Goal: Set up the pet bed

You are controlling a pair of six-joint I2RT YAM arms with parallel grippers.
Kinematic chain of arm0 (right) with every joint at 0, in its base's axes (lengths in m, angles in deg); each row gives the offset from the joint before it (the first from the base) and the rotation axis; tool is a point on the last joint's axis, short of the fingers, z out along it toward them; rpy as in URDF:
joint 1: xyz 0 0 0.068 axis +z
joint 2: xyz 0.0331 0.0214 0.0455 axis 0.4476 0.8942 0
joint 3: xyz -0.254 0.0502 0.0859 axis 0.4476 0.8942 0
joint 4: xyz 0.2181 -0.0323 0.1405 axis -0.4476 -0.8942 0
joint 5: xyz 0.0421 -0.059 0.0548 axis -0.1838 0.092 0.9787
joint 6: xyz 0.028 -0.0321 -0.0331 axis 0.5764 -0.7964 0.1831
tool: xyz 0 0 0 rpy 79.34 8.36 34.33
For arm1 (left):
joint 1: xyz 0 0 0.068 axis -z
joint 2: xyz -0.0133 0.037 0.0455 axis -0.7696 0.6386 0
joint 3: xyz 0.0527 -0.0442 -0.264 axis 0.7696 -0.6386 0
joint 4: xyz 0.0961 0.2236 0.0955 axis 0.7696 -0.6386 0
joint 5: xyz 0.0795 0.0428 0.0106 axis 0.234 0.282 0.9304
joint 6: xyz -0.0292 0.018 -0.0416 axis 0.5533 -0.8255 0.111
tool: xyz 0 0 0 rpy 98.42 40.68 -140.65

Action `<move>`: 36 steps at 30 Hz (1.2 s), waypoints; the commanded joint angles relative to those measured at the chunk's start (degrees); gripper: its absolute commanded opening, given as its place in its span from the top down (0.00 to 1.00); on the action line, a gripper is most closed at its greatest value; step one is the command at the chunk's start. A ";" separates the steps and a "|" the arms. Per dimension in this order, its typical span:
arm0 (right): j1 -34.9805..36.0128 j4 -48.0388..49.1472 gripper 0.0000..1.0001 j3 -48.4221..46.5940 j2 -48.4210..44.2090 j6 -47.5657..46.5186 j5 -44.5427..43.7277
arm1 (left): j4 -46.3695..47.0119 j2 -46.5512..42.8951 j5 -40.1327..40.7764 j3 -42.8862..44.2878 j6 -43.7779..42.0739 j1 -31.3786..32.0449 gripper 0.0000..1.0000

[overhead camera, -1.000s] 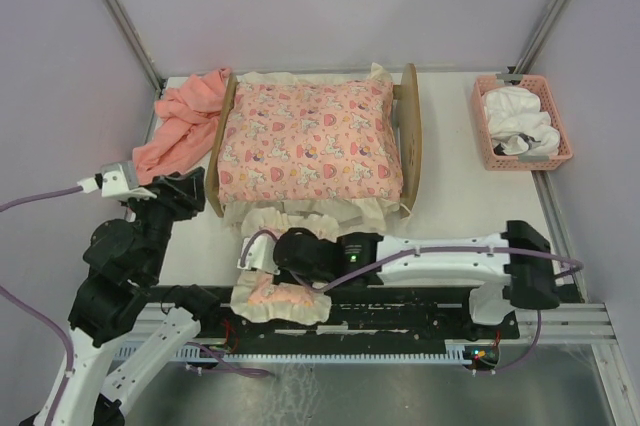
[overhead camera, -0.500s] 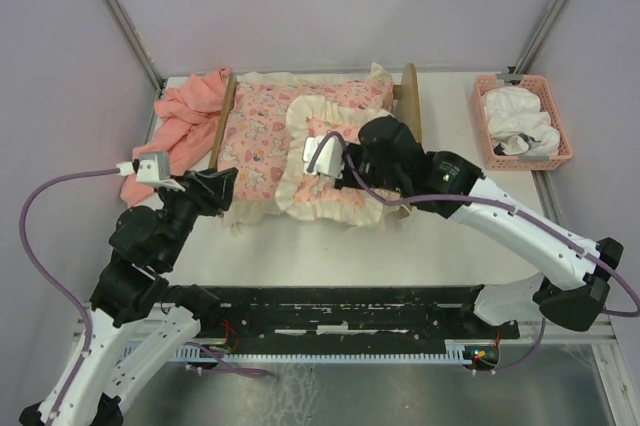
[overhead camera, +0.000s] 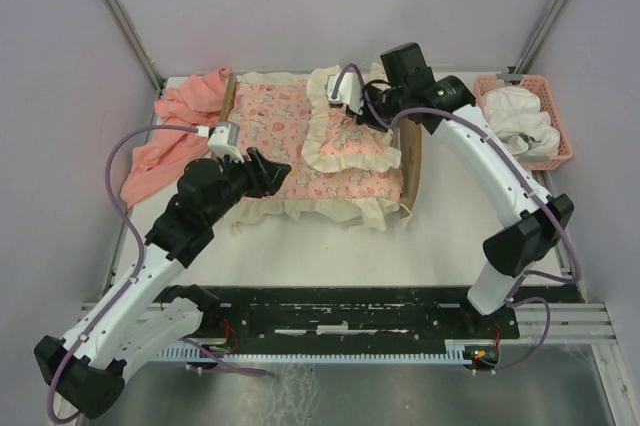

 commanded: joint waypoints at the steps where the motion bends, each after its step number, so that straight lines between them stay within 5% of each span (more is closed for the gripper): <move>1: -3.87 -8.39 0.94 -9.34 5.01 -6.07 8.67 | 5.27 1.60 -3.20 3.37 1.42 0.16 0.39; 11: -11.12 -9.69 0.92 -8.94 9.09 -8.51 15.07 | 8.37 4.80 -2.32 2.69 0.72 0.06 0.39; 19: -13.20 -6.57 0.81 -7.09 10.24 -7.74 14.04 | 8.48 6.30 -2.25 2.40 0.47 0.10 0.39; 24: -13.44 -6.46 0.41 -7.82 10.50 -5.93 12.11 | 8.92 6.46 -1.92 2.46 0.47 0.09 0.39; 27: -13.42 -5.54 0.26 -7.73 9.26 -2.95 12.42 | 9.61 7.33 -1.83 2.51 0.68 0.10 0.39; 36: -12.70 11.07 0.21 -0.02 3.85 18.50 10.31 | 18.19 17.07 -6.65 6.98 3.35 0.16 0.40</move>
